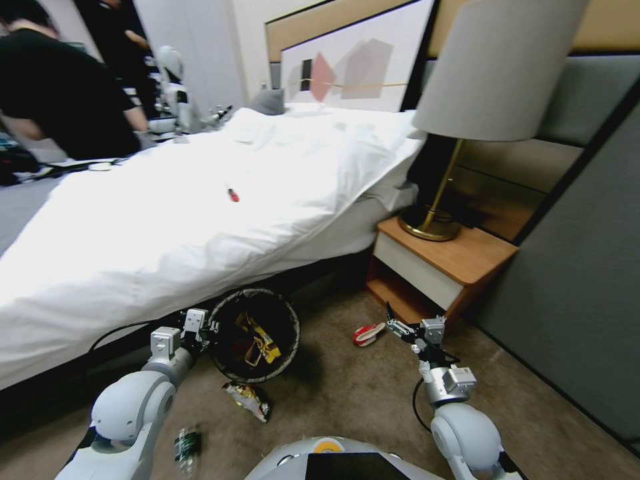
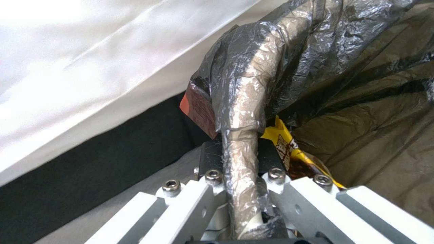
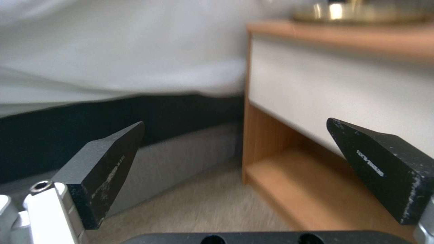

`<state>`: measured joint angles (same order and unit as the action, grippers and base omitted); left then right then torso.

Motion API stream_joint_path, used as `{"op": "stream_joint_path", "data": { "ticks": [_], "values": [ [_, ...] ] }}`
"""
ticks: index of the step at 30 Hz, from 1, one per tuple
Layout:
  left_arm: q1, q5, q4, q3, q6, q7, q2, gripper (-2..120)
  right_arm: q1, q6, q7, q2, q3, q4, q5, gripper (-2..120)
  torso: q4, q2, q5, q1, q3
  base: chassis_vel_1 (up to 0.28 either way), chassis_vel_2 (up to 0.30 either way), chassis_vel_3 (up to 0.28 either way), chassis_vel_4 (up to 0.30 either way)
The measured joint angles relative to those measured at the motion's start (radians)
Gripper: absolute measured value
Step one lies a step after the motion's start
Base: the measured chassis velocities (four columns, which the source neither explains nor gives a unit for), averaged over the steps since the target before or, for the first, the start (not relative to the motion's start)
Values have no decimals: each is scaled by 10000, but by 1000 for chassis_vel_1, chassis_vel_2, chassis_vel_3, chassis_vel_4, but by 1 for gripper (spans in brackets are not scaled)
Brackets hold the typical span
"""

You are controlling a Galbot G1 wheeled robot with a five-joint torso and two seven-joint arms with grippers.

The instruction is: Pick up the trash bin, then pick up the garbage from the floor and place it into the trash bin.

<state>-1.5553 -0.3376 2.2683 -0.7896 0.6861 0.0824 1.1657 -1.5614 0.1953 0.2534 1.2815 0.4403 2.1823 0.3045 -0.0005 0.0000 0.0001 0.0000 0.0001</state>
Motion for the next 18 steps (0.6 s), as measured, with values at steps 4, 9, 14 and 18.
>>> {"op": "stream_joint_path", "data": {
  "ticks": [4,9,14,18],
  "values": [
    [22,0,40,30,-5,-4,6,1,925,1097,1117,-215,-379,-571,1717,100,6,0,0,0,0,0,0,0,0],
    [50,-6,85,69,-6,-5,7,1,1605,1756,2001,-315,-687,-1262,3141,100,5,0,-1,0,0,0,0,0,0],
    [78,-29,133,102,-7,-6,-28,1,2260,1939,2661,-350,-982,-2328,4290,100,3,0,1,0,0,0,0,0,0],
    [80,-65,172,131,-5,-11,-44,1,2848,1874,2674,-471,-1313,-3169,4784,100,4,0,-1,0,0,0,0,0,0]
  ]
}}
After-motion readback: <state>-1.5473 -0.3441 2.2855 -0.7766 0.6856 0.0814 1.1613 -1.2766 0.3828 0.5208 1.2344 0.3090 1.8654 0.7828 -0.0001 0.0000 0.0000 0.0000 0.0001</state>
